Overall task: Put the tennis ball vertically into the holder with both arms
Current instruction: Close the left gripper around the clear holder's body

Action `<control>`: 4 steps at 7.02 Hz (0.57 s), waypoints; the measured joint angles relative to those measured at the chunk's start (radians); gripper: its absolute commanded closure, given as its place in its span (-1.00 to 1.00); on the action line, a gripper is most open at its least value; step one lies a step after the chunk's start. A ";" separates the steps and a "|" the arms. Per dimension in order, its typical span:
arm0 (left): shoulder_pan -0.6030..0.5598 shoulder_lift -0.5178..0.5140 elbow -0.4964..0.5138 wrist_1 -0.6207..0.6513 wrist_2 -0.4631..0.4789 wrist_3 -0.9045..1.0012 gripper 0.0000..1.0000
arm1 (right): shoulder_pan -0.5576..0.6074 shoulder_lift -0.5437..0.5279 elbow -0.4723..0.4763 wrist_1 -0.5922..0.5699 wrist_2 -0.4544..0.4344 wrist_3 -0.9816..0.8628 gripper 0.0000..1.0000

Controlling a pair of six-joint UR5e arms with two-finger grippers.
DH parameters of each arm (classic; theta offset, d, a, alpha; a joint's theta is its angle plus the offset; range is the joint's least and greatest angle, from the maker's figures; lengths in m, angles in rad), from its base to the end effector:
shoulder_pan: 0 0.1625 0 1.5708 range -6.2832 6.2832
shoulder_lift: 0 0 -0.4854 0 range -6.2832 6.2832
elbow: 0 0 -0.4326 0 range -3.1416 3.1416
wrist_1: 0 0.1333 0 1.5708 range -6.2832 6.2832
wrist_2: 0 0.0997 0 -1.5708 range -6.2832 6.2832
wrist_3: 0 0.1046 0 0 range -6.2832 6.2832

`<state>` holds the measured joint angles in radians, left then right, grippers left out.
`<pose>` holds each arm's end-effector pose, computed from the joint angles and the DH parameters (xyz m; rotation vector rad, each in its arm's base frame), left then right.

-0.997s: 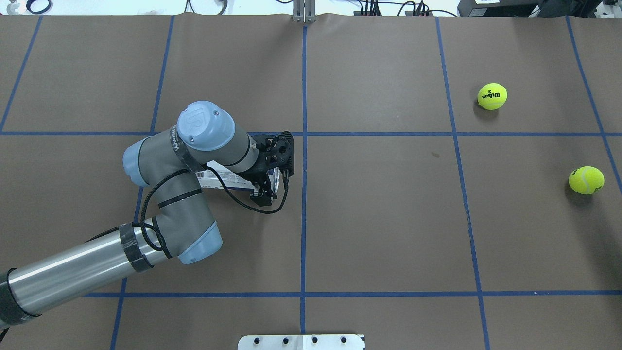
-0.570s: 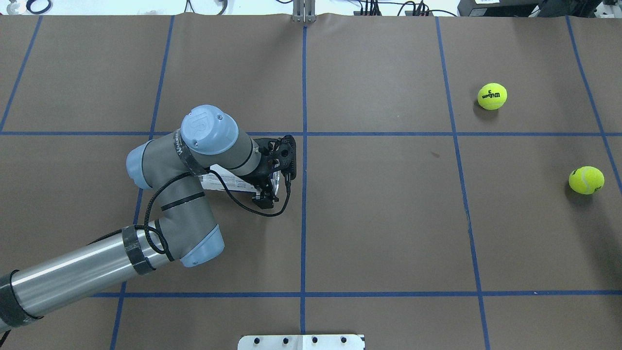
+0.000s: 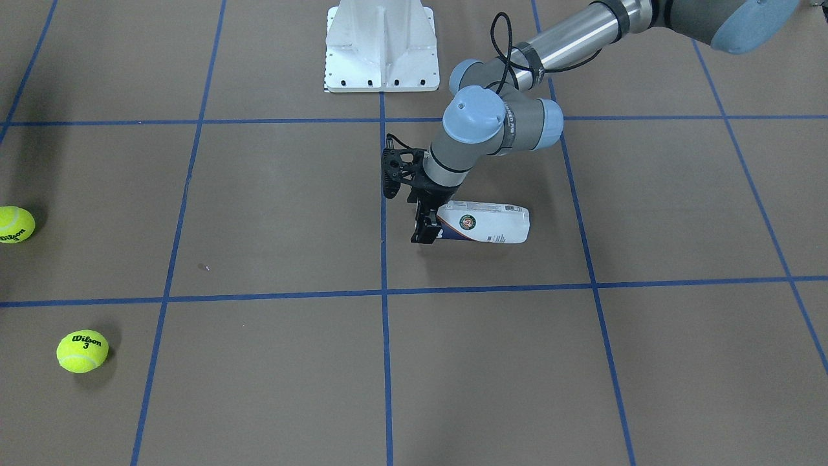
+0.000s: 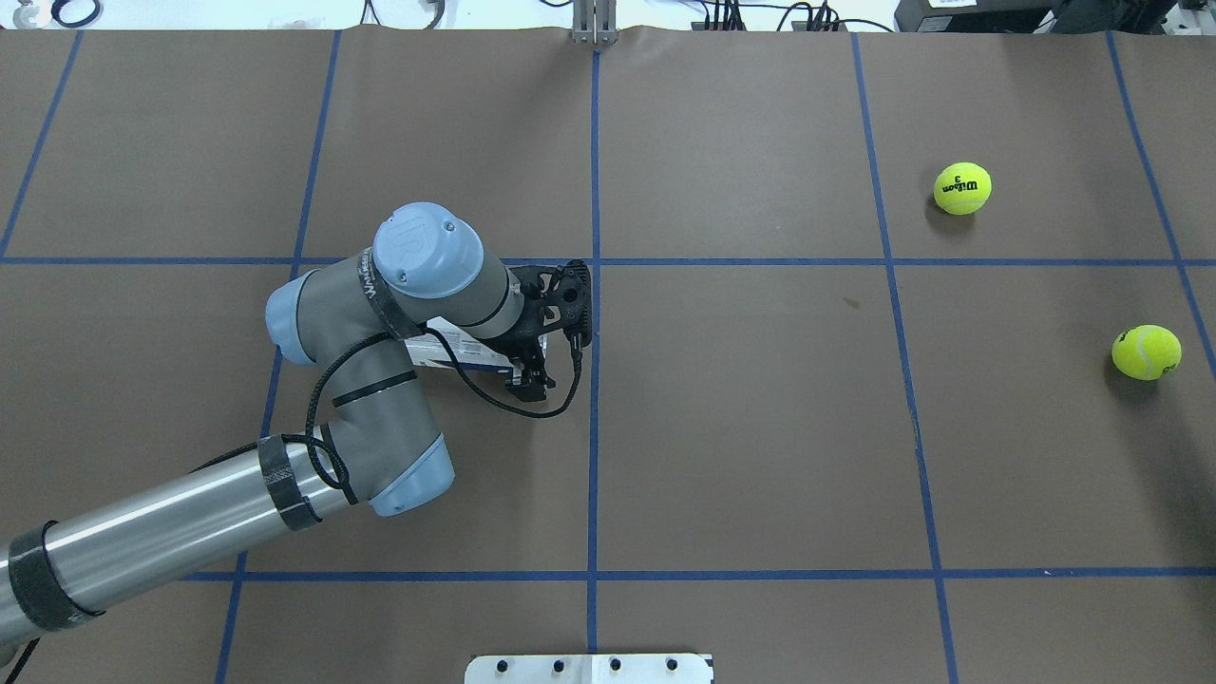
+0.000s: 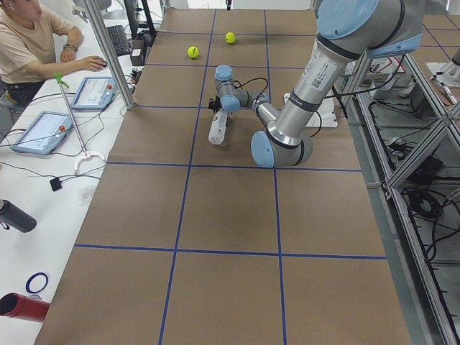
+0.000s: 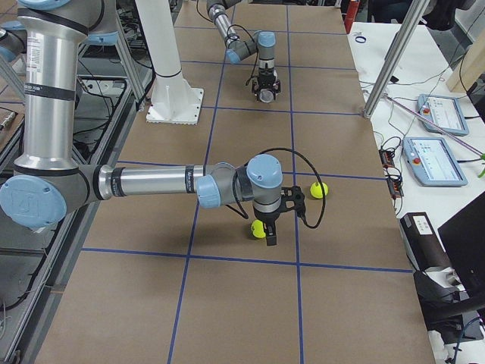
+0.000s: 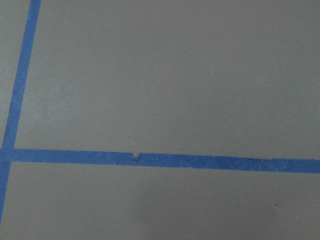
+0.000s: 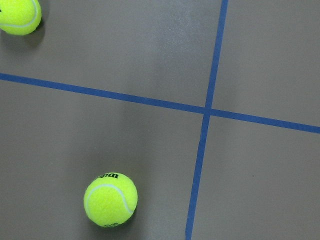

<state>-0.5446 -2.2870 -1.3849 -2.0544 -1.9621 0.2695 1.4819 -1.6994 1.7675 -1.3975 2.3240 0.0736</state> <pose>0.6587 -0.5082 0.2763 0.8709 0.7655 1.3592 0.0185 -0.4880 0.6647 0.1683 -0.7657 -0.1054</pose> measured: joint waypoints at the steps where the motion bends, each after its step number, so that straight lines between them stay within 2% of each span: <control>1: 0.000 -0.001 0.000 0.000 0.000 0.000 -0.67 | 0.000 0.000 0.000 0.000 0.000 0.000 -0.99; 3: -0.002 -0.001 -0.002 0.001 0.000 0.000 -0.91 | 0.000 0.000 0.000 0.000 0.000 0.000 -0.99; 4: -0.003 0.000 -0.003 0.001 0.000 0.001 -0.93 | 0.000 0.000 0.000 -0.001 0.000 -0.001 -0.99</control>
<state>-0.5473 -2.2873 -1.3878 -2.0533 -1.9619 0.2700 1.4818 -1.6997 1.7671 -1.3981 2.3240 0.0727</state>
